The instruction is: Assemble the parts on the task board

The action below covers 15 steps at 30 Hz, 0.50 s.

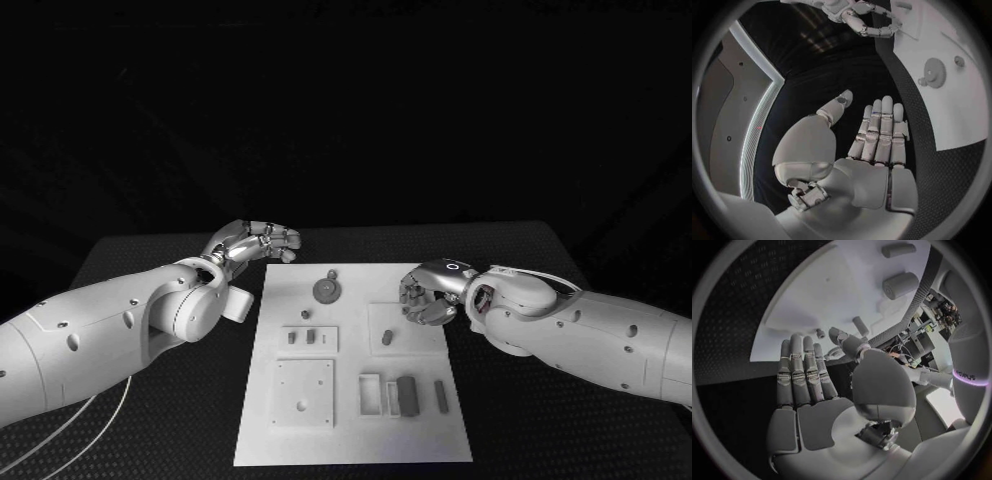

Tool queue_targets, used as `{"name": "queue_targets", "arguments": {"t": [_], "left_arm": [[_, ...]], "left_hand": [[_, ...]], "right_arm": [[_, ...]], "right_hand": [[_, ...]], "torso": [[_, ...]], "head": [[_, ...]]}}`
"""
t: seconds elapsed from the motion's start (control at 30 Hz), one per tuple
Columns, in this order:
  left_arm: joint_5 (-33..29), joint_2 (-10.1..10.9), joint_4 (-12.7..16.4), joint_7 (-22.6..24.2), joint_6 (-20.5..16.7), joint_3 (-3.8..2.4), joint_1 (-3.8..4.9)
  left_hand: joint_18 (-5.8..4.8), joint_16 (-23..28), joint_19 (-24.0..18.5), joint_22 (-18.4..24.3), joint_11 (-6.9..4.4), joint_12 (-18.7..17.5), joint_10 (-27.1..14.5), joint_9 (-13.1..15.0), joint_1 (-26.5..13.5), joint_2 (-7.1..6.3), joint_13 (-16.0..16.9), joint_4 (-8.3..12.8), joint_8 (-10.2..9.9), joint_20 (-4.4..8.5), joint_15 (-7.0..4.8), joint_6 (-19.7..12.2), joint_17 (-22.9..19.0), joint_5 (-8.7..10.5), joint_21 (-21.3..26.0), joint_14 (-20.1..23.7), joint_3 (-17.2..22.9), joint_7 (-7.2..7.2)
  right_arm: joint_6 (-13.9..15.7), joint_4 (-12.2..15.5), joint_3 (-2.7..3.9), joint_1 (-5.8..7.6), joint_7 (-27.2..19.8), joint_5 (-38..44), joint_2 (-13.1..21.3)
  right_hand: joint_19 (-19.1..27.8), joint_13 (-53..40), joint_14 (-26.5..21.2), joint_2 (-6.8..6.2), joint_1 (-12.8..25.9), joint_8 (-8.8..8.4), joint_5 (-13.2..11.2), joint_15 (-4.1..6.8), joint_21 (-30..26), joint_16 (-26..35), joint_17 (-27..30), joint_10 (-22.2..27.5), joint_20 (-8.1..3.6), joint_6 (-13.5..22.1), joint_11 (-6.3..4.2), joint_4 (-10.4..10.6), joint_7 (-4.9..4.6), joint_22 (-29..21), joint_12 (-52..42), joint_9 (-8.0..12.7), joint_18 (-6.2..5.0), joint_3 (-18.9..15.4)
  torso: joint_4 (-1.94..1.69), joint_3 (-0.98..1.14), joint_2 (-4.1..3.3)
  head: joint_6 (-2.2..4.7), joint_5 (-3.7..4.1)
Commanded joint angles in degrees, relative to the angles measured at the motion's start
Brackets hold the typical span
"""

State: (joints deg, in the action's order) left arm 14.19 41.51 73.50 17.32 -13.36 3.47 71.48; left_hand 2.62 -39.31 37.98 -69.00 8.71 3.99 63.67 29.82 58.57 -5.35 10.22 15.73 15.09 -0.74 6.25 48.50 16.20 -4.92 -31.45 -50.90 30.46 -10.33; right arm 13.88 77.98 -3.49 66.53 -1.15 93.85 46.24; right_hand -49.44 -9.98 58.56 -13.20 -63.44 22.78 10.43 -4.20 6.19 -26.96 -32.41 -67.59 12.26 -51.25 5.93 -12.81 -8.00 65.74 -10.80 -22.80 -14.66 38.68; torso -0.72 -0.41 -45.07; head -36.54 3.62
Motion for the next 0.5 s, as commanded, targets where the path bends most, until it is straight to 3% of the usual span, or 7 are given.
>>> {"name": "queue_targets", "arguments": {"t": [0.03, 0.37, 0.5], "left_arm": [[-0.72, -0.05, 0.1, 1.13, 1.11, -0.03, 0.08], [-0.72, 0.03, 0.04, 1.01, 1.04, -0.02, 0.07], [-0.72, 0.06, 0.04, 0.97, 1.07, -0.02, 0.07]], "left_hand": [[-0.04, 0.36, 0.42, -0.11, -0.05, 0.29, -0.15, -0.07, -0.22, 0.47, -0.09, -0.04, 0.23, 0.22, -0.02, -0.34, 0.12, 0.25, 0.31, -0.34, -0.46, -0.04], [-0.02, 0.5, 0.52, -0.16, -0.07, 0.33, -0.09, -0.09, -0.24, 0.51, -0.18, -0.06, 0.28, 0.24, -0.04, -0.36, 0.21, 0.24, 0.32, -0.44, -0.54, -0.04], [-0.01, 0.56, 0.57, -0.19, -0.08, 0.34, -0.08, -0.1, -0.24, 0.54, -0.23, -0.07, 0.31, 0.25, -0.05, -0.37, 0.27, 0.22, 0.32, -0.49, -0.57, -0.04]], "right_arm": [[-0.79, 0.12, -0.13, -0.15, 2.08, 4.81, -0.23], [-0.96, 0.01, -0.43, -0.66, 2.03, 5.27, -0.91], [-1.02, 0.26, -0.45, -0.72, 1.9, 5.26, -1.04]], "right_hand": [[-0.38, -0.15, 0.33, -0.93, -0.01, -0.38, -0.58, -0.15, 0.03, 0.49, -0.24, -0.5, -0.15, -0.41, 0.07, 0.4, -0.07, 0.11, 0.2, -0.05, -0.34, 0.84], [-0.53, -0.59, 0.69, -1.56, -1.04, -0.51, -3.48, -0.09, -0.25, 1.32, -1.26, -0.69, -0.18, -1.04, 0.04, 1.59, 0.11, 0.49, 0.54, -0.11, -0.34, 3.69], [-0.94, -0.96, 1.16, -1.36, -1.8, -0.5, -6.87, 0.04, -0.31, 1.76, -2.01, -1.09, -0.26, -1.74, -0.1, 2.47, 0.27, 0.78, 0.61, -0.19, -0.34, 6.55]], "torso": [[0.02, 0.03, -0.02], [-0.04, 0.06, -0.01], [-0.04, 0.01, -0.02]], "head": [[-0.06, -0.02], [-0.32, -0.14], [-0.42, -0.16]]}}
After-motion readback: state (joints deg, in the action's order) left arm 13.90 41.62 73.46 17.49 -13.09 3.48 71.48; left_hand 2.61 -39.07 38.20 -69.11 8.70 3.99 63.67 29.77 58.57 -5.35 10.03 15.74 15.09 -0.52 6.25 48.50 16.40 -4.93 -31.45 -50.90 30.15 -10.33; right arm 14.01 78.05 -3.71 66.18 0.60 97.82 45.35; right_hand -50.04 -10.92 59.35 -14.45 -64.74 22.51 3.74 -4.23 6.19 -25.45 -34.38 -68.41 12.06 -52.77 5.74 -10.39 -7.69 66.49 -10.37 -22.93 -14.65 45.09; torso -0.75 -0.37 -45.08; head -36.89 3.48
